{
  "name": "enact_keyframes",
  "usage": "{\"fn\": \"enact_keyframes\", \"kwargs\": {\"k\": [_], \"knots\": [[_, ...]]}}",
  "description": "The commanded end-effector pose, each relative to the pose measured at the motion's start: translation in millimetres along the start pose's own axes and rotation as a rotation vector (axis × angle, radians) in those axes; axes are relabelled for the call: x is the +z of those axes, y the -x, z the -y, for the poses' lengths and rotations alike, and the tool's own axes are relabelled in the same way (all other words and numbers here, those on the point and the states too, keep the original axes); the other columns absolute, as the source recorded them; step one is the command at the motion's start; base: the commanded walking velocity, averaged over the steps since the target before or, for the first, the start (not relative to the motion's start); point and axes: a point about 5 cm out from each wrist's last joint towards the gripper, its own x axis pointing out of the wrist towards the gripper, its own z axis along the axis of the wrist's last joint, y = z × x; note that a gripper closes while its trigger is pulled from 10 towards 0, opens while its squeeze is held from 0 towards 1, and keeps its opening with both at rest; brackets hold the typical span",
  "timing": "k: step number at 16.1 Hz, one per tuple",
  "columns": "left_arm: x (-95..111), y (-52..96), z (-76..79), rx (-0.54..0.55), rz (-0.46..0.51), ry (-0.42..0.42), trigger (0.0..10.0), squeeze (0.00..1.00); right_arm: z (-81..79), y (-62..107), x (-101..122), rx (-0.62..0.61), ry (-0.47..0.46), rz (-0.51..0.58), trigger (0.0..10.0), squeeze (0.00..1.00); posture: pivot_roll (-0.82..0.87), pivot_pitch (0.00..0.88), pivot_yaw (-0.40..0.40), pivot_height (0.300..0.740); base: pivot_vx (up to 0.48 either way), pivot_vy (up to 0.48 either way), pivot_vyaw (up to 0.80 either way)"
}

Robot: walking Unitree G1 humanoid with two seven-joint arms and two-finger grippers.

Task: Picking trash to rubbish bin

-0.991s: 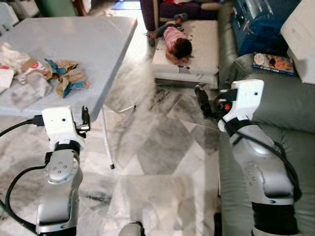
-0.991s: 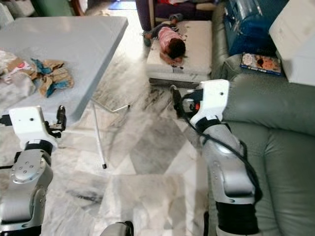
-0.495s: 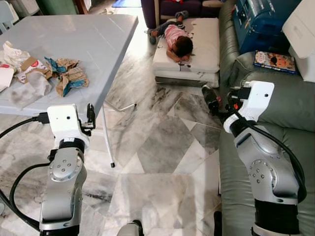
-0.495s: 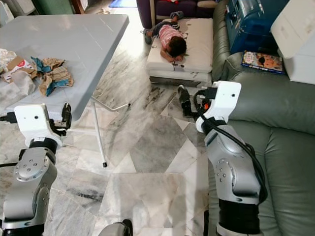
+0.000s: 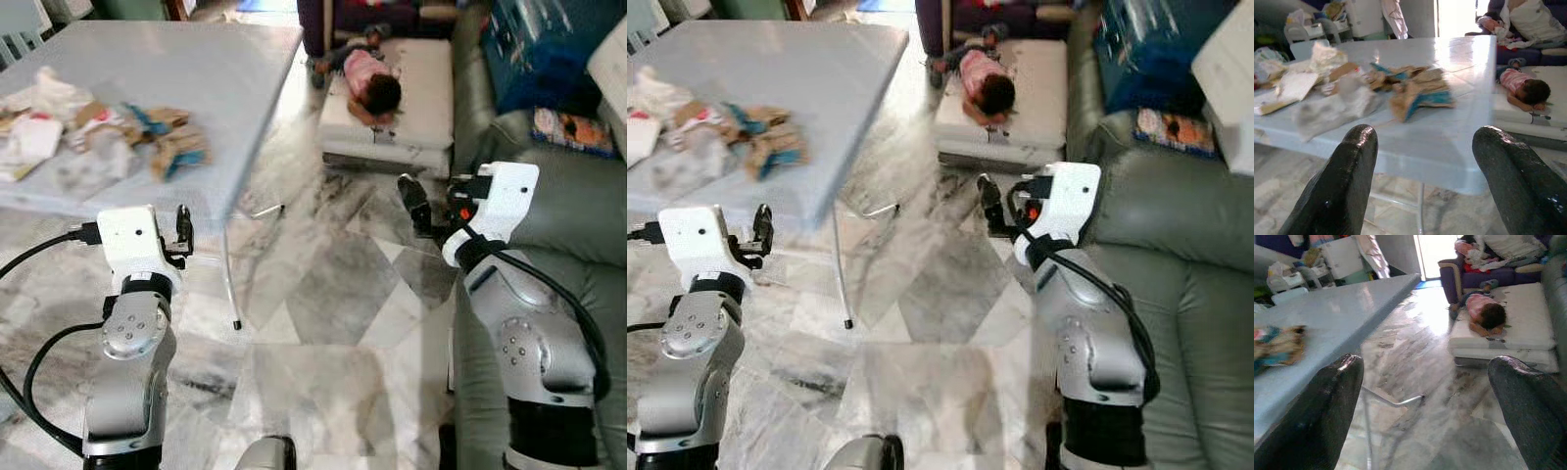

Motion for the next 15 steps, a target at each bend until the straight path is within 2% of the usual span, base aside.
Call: {"fn": "enact_keyframes", "kwargs": {"k": [1,4,5,6,9,11,15], "knots": [[0.4,-0.5,-1.3,0.008,-0.004,-0.005,10.0,0.0,-3.4,2.7,5.9,0.017,0.014,0.025,10.0,0.0,0.06,0.157,0.001,0.74,0.0,0.48,0.0],[-0.3,-1.1,-0.6,0.008,-0.012,-0.002,10.0,0.0,1.3,0.0,5.8,-0.04,0.114,0.019,10.0,0.0,0.06,0.154,0.001,0.74,0.0,0.48,0.0],[0.8,-2.0,-0.2,0.007,-0.008,-0.002,10.0,0.0,-1.0,-1.5,6.6,-0.013,0.065,0.026,10.0,0.0,0.06,0.151,0.001,0.74,0.0,0.48,0.0],[1.0,-2.3,-0.3,0.007,-0.007,-0.001,10.0,0.0,-1.6,-1.9,6.8,-0.011,0.064,0.024,10.0,0.0,0.06,0.151,0.001,0.74,0.0,0.48,0.0],[1.2,-2.6,-0.3,0.009,-0.007,-0.003,10.0,0.0,-1.1,-2.7,7.0,-0.041,0.133,0.018,10.0,0.0,0.06,0.149,0.003,0.74,0.0,0.48,0.0],[1.3,-2.8,2.1,0.008,-0.006,-0.003,10.0,0.0,-0.9,-1.0,6.5,-0.023,0.122,0.02,10.0,0.0,0.06,0.149,0.003,0.74,0.0,0.48,0.0],[4.8,-2.3,4.2,0.014,0.019,-0.005,10.0,0.0,-0.1,-1.0,10.0,-0.021,0.157,0.046,10.0,0.0,0.06,0.15,0.005,0.74,0.0,0.065,0.0]]}}
